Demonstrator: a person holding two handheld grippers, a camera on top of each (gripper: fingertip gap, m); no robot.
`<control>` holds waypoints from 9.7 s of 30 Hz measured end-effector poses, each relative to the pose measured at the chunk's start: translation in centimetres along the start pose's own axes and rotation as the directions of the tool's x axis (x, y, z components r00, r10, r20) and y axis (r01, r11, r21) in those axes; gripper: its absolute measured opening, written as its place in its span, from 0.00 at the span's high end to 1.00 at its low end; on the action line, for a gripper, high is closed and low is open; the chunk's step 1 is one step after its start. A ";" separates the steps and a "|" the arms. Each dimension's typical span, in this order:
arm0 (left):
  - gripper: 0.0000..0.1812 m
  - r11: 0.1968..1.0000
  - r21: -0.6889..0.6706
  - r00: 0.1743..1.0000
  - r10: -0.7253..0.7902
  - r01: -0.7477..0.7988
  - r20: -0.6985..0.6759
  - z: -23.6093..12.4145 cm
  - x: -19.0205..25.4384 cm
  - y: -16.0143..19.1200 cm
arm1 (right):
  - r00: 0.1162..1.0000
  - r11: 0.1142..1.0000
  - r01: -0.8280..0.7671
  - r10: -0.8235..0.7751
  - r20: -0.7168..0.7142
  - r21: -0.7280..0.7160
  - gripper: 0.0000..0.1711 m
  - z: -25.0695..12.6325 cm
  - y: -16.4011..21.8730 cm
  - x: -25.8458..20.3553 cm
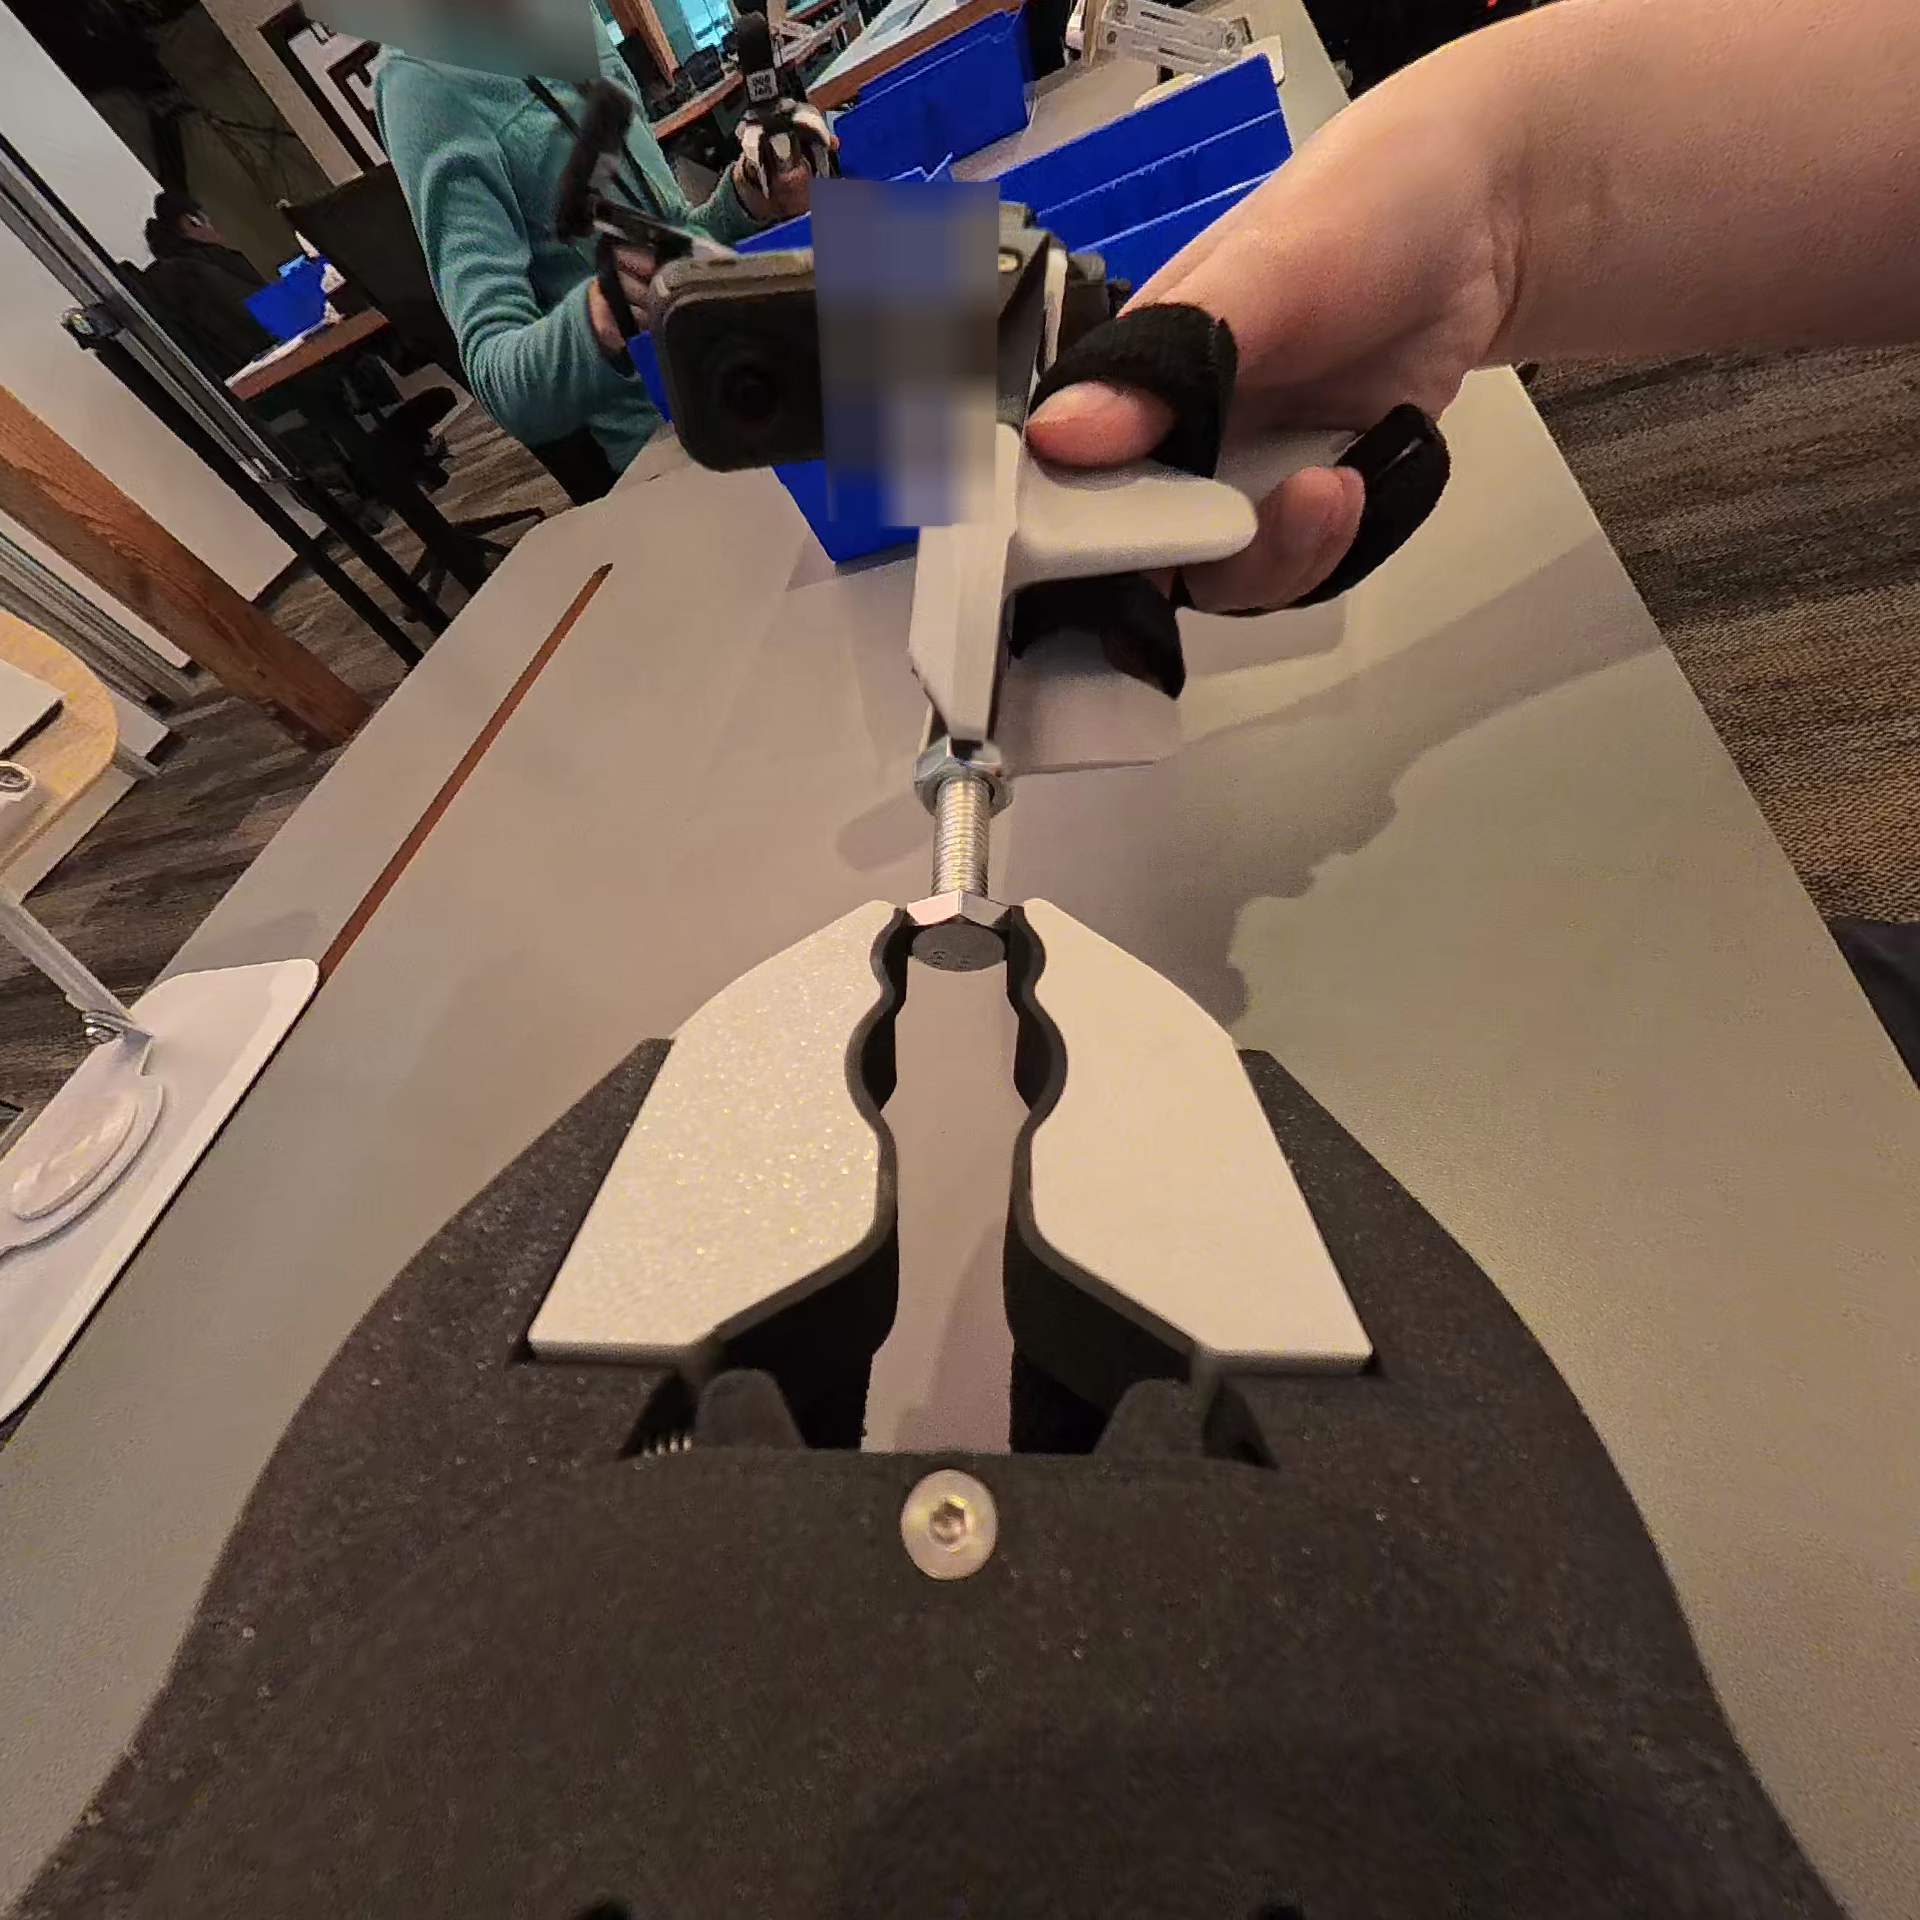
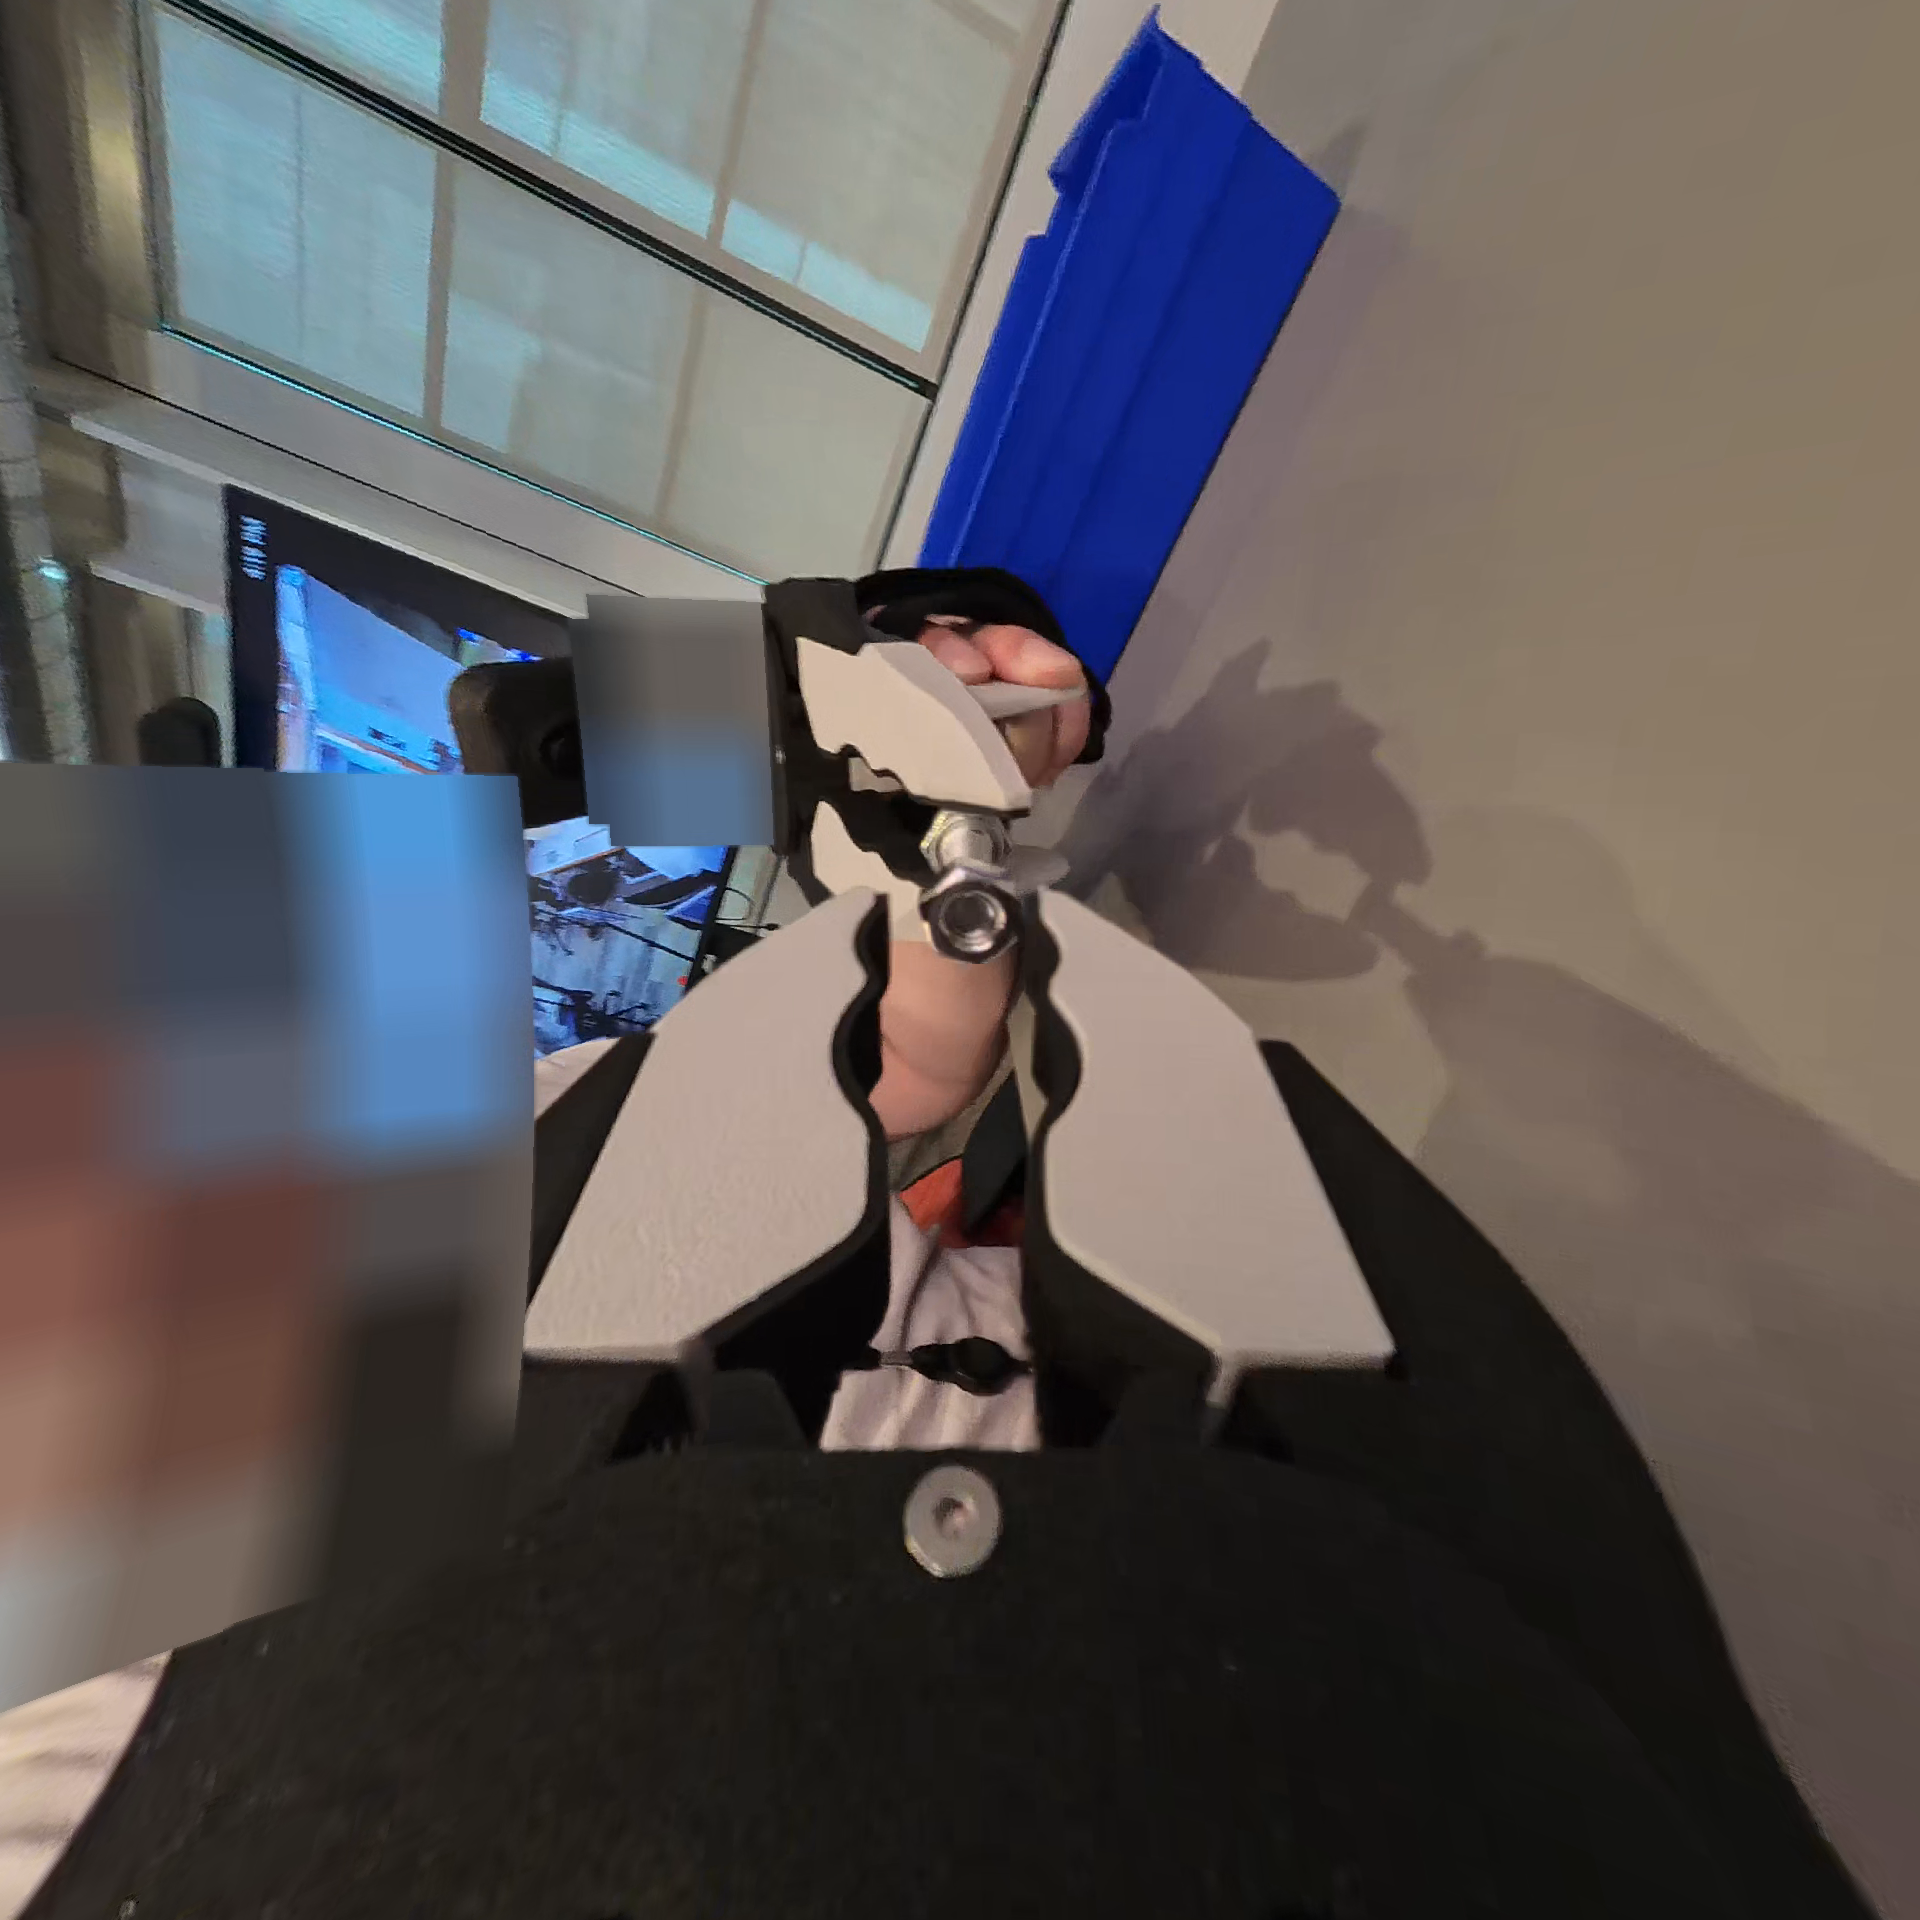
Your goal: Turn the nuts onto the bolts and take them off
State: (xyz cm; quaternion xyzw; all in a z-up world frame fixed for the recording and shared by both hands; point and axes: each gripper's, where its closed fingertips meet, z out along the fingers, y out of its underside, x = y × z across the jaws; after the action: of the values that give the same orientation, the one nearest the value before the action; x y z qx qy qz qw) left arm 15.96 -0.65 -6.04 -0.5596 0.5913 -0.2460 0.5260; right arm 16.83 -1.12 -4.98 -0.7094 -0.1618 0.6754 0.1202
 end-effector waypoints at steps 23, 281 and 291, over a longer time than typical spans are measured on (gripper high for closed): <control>0.90 0.948 0.126 0.919 -0.244 0.294 -0.310 -2.1 2.0 -2.7 | 0.184 0.207 0.943 -0.977 -0.110 -0.262 0.90 0.6 1.4 -3.0; 0.90 0.923 0.196 0.935 -0.295 0.332 -0.195 -1.5 -0.6 -2.4 | 0.164 0.878 -0.285 -0.350 -0.922 -0.384 0.89 -46.1 5.3 12.5; 0.90 0.932 0.177 0.938 -0.278 0.315 -0.206 -1.3 -0.1 -2.4 | 0.201 0.915 -0.231 -0.287 -0.937 -0.330 0.85 -46.1 4.9 12.2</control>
State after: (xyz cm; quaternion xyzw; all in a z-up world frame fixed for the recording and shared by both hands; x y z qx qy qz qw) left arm 15.74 -1.60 -3.48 -0.5608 0.5152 -0.4319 0.4832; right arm 63.59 1.36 -15.35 -0.9784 -0.1967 0.0210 0.0596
